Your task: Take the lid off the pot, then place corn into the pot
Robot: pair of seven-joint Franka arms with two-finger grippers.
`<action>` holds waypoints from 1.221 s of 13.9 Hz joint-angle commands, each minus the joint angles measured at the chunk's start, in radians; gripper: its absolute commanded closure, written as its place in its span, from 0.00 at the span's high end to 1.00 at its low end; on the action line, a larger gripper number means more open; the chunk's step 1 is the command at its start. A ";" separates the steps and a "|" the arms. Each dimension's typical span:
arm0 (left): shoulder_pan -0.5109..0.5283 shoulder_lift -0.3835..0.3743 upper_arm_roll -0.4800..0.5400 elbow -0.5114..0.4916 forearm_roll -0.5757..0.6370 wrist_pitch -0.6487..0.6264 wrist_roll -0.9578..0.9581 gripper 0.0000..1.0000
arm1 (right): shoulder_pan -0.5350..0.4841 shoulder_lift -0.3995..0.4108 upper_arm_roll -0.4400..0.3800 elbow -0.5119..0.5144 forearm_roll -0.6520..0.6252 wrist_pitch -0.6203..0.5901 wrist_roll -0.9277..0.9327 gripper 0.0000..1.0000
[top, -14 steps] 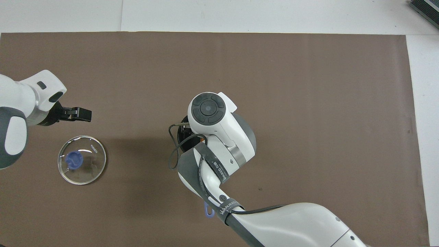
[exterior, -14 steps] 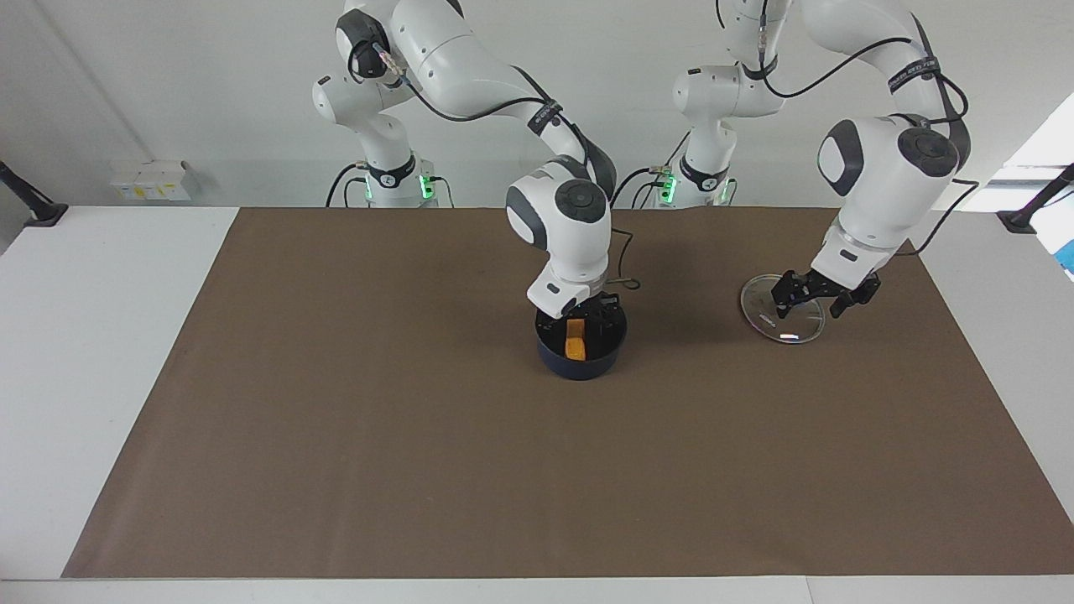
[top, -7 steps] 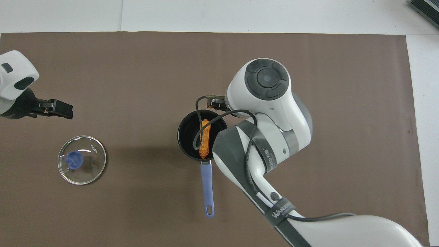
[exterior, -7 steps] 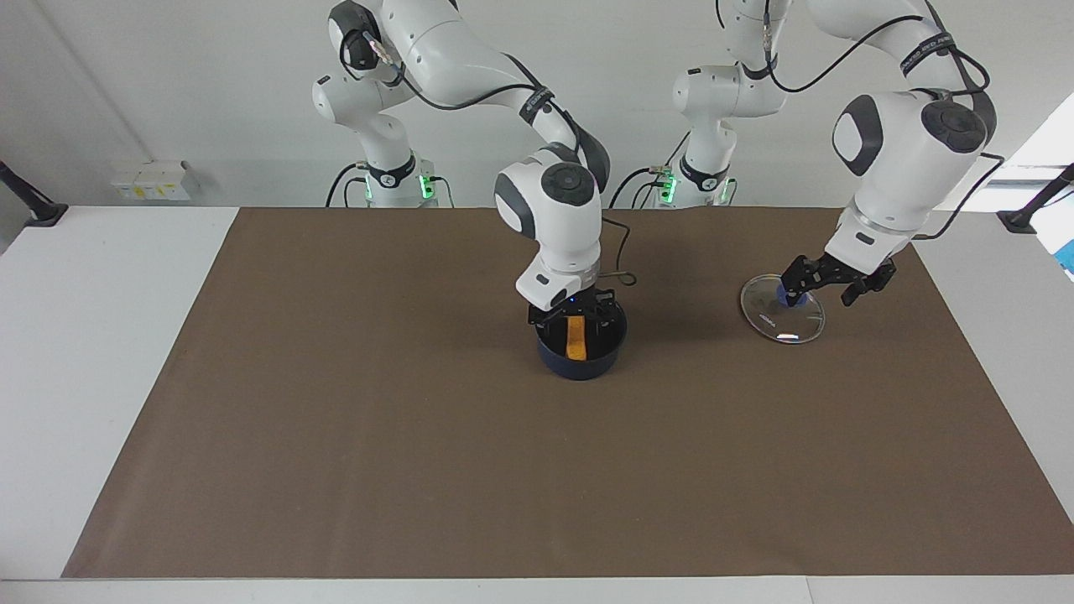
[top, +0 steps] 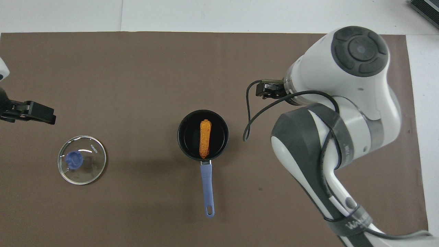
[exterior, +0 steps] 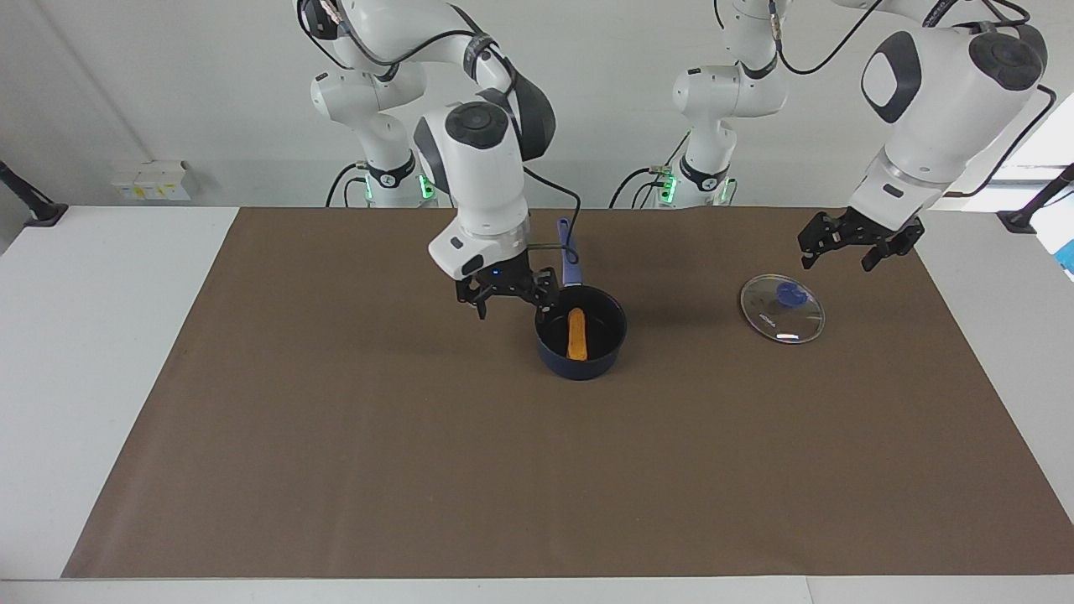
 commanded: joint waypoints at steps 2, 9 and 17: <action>-0.003 -0.001 0.004 0.011 -0.005 -0.023 0.038 1.00 | -0.090 -0.080 0.014 -0.021 -0.009 -0.058 -0.126 1.00; -0.003 -0.001 0.004 0.006 -0.008 -0.018 0.044 1.00 | -0.147 -0.163 0.007 0.023 -0.006 -0.212 -0.220 1.00; -0.005 -0.001 0.004 0.003 -0.008 -0.017 0.043 1.00 | -0.264 -0.231 0.000 -0.023 0.064 -0.308 -0.415 1.00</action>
